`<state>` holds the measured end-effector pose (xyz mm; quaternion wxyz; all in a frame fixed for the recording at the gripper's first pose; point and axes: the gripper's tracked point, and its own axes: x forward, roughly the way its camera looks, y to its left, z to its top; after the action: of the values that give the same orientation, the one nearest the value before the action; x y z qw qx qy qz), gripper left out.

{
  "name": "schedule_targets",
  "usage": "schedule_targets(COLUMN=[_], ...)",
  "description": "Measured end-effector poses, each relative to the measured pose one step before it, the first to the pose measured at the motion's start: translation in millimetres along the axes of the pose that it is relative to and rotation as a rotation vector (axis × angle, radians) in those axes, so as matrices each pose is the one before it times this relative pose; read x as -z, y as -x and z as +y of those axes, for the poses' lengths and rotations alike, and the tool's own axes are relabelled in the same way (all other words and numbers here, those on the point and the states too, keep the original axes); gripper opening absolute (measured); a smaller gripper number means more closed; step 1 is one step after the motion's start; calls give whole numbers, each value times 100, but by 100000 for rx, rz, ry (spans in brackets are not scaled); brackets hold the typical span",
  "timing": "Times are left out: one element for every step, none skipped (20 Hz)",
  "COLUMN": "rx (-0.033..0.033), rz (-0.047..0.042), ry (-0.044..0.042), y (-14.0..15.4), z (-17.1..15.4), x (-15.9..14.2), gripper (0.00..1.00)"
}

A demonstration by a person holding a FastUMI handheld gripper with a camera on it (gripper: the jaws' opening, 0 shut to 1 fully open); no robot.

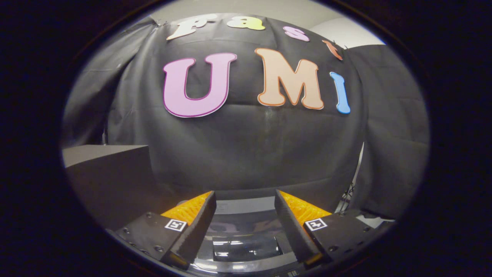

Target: Put the clothes into the washing machine and then close the washing machine lid.

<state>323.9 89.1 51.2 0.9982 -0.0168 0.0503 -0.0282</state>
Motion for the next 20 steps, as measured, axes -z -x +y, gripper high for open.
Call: schedule_targets(rx=[85, 183, -282, -280, -678, -523, -7, 486, 1349, 1048, 750, 306, 263, 125, -178, -597, -580, -618, -983, -478], rz=[895, 350, 240, -116, 182, 363, 265, 379, -139, -202, 195, 693, 595, 569, 6, -420, -15, -136, 577, 563], ry=[816, 909, 434, -290, -805, -889, -611, -100, 1014, 1521, 881, 77, -736, -1422, -1623, -1487, -1134, -938, -635, 127], y=[204, 192, 345, 327, 314, 223, 374, 326, 400, 279, 291, 320, 399, 480, 691, 601, 571, 622, 747, 763], z=[-108, -82, 2, 41, 151, 170, 9, -149, -308, -356, -376, -213, -255, -141, -61, 4, 4, -8, 46, -26], x=[323, 70, -89, -10, 40, -5, 140, 78, 24, 14, 230, 261, 182, 109, 54, -158, -84, -120, 31, -32], gripper=[96, 96, 96, 96, 96, 96, 96, 96, 96, 96, 96, 97, 97, 97, 97, 97, 97, 97, 97, 97])
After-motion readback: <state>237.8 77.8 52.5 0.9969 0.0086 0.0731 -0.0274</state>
